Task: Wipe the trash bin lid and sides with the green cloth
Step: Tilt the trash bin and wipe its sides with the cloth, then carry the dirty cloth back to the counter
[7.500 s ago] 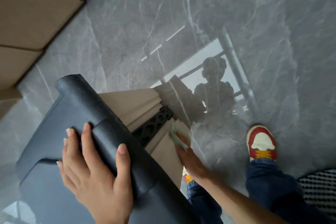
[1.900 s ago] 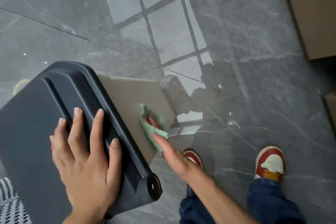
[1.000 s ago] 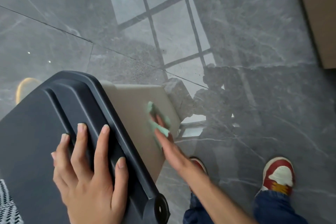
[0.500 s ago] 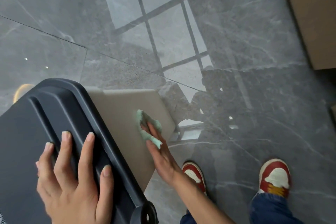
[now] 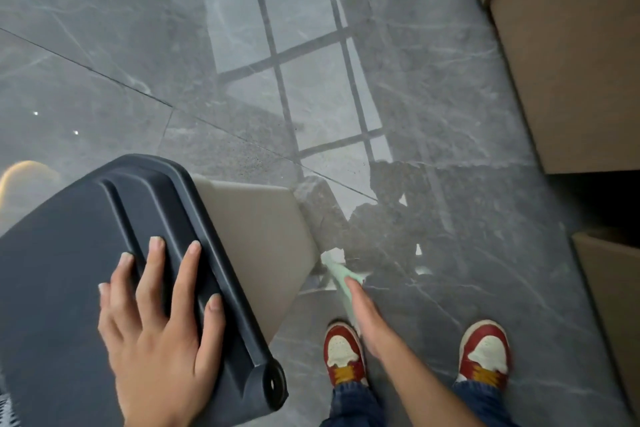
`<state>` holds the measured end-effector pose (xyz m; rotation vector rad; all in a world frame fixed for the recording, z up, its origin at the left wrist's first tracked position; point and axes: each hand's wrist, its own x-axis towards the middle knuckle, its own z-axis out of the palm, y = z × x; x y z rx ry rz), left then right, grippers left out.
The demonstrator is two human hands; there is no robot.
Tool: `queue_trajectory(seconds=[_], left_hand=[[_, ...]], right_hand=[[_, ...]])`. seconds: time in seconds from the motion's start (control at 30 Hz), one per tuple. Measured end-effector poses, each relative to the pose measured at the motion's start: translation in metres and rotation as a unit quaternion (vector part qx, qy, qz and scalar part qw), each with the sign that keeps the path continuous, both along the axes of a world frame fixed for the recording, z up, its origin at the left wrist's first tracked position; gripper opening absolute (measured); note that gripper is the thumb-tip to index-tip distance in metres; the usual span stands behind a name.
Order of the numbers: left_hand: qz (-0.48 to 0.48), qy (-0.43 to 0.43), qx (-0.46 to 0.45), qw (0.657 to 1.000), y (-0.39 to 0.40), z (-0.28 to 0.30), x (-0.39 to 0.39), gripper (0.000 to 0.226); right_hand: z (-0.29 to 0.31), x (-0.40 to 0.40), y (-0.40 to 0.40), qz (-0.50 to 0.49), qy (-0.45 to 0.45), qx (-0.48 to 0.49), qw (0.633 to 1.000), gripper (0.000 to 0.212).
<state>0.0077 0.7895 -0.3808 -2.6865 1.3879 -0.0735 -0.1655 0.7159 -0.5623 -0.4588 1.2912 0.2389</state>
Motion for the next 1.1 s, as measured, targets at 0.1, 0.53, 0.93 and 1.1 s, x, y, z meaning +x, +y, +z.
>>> queue_trajectory(seconds=[0.1,0.53,0.93,1.1], left_hand=[[0.018,0.024,0.007,1.000,0.000,0.005,-0.001,0.060],[0.068,0.221,0.136,0.963,-0.015,0.059,0.007,0.065],[0.248,0.629,-0.135,0.724,-0.060,0.311,-0.077,0.024],[0.136,0.694,-0.125,0.696,-0.096,0.423,-0.100,0.052]], right_hand=[[0.019,-0.038,-0.019,-0.089,0.023,0.005,0.996,0.047],[0.223,-0.141,-0.124,-0.288,0.029,-0.168,0.942,0.034],[0.531,-0.134,-0.116,-0.294,-0.101,-0.179,0.933,0.041],[0.648,-0.132,-0.127,-0.262,-0.172,-0.194,0.930,0.041]])
